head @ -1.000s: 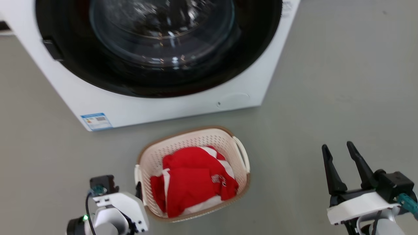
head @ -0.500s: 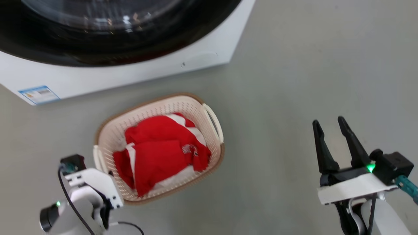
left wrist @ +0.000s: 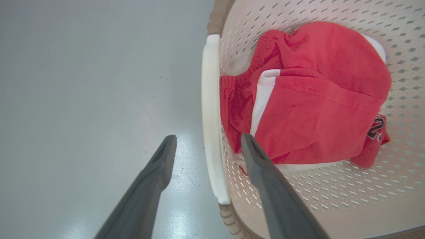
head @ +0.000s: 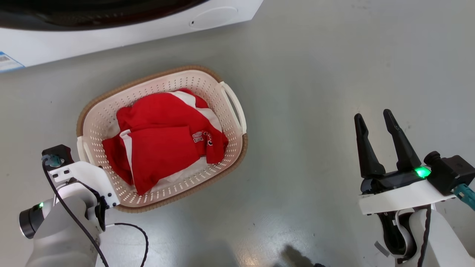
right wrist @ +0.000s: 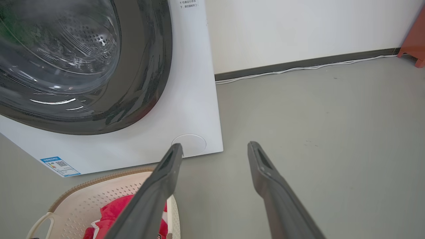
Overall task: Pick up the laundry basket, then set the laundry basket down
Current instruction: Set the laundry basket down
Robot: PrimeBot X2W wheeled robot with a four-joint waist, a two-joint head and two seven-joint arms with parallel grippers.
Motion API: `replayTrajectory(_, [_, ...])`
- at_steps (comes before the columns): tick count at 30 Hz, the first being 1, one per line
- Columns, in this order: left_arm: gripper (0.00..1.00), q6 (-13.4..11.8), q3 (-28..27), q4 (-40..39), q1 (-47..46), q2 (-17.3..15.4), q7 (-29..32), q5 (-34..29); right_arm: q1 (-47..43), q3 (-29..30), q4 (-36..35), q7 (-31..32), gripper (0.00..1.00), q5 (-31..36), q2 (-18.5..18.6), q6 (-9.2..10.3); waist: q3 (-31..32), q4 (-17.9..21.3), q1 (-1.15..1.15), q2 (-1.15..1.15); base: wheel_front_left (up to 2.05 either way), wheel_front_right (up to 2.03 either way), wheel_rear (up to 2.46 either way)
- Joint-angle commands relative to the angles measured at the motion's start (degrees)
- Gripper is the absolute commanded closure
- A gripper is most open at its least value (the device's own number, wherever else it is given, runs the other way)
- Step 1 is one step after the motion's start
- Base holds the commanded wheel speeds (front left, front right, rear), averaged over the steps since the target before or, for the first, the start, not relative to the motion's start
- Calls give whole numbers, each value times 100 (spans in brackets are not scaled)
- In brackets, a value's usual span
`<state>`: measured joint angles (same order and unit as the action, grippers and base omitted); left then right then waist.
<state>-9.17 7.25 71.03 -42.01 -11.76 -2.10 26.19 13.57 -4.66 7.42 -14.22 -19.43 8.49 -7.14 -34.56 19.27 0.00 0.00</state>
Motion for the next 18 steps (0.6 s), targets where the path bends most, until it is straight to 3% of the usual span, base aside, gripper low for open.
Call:
replayTrajectory(1, [0,-76,-95,-2,-84,-155,-52,-38,-5,-99,-167,-78,0,-55,65,-35,-68,-25,0,0,0,0,0])
replayTrajectory(10, [0,-75,-24,108,-348,-94,-129,-17,98,-130,-212,-78,0,-150,97,-35,-344,-87,0,0,0,0,0])
replayTrajectory(12, [63,-61,5,121,-433,-82,-130,-23,133,-134,-223,-78,0,-189,106,-35,-447,-85,0,0,0,0,0])
replayTrajectory(13, [75,-70,20,127,-473,-83,-140,-30,151,-131,-224,-78,0,-206,108,-35,-495,-84,0,0,0,0,0])
replayTrajectory(16, [77,-121,61,148,-578,-90,-157,-52,192,-132,-217,-78,0,-248,105,-35,-618,-78,0,0,0,0,0])
replayTrajectory(17, [100,-147,99,161,-630,-106,-174,-77,212,-140,-209,-78,0,-269,100,-35,-675,-71,0,0,0,0,0])
replayTrajectory(18, [100,-156,122,166,-653,-121,-198,-95,222,-139,-206,-78,0,-277,97,-35,-694,-70,0,0,0,0,0])
